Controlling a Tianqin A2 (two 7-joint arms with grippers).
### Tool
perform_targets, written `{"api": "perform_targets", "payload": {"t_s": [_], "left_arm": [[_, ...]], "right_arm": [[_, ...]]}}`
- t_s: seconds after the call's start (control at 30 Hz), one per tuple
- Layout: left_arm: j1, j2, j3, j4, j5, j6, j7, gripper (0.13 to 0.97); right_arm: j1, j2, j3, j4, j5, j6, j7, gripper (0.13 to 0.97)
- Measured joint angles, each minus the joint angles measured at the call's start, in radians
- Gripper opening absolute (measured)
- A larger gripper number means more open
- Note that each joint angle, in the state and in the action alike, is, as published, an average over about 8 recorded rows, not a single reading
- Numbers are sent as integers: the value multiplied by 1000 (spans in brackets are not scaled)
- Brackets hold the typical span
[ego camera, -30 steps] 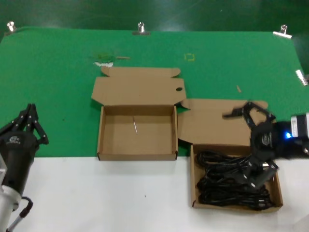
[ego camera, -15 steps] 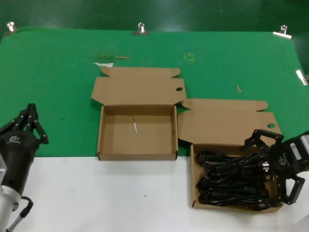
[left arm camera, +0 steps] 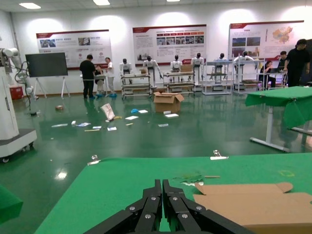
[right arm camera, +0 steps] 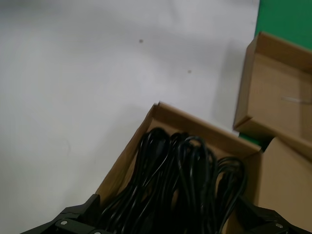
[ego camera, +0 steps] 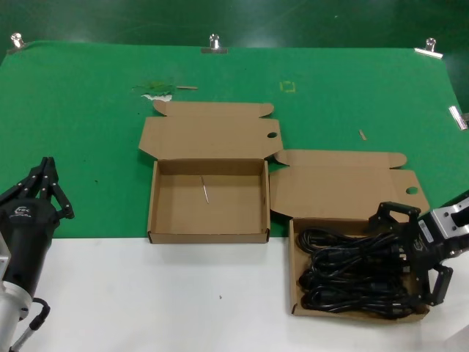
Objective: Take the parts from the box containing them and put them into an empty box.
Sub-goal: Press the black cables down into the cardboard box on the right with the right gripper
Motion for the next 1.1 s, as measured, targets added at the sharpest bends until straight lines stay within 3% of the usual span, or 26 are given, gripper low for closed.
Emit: {"api": "perform_targets", "payload": {"t_s": [0.27,0.67,1.1], "left_arm": [[0,0,0,0,0,0,0,151],[0,0,0,0,0,0,0,151],[0,0,0,0,0,0,0,151]], "right_arm": [[59,-70,-22,-199,-43,22,-95,966],[237,-248,-29,-601,-87,106,-250,966],[287,-337,-13,-713,-108,149,-273,965]]}}
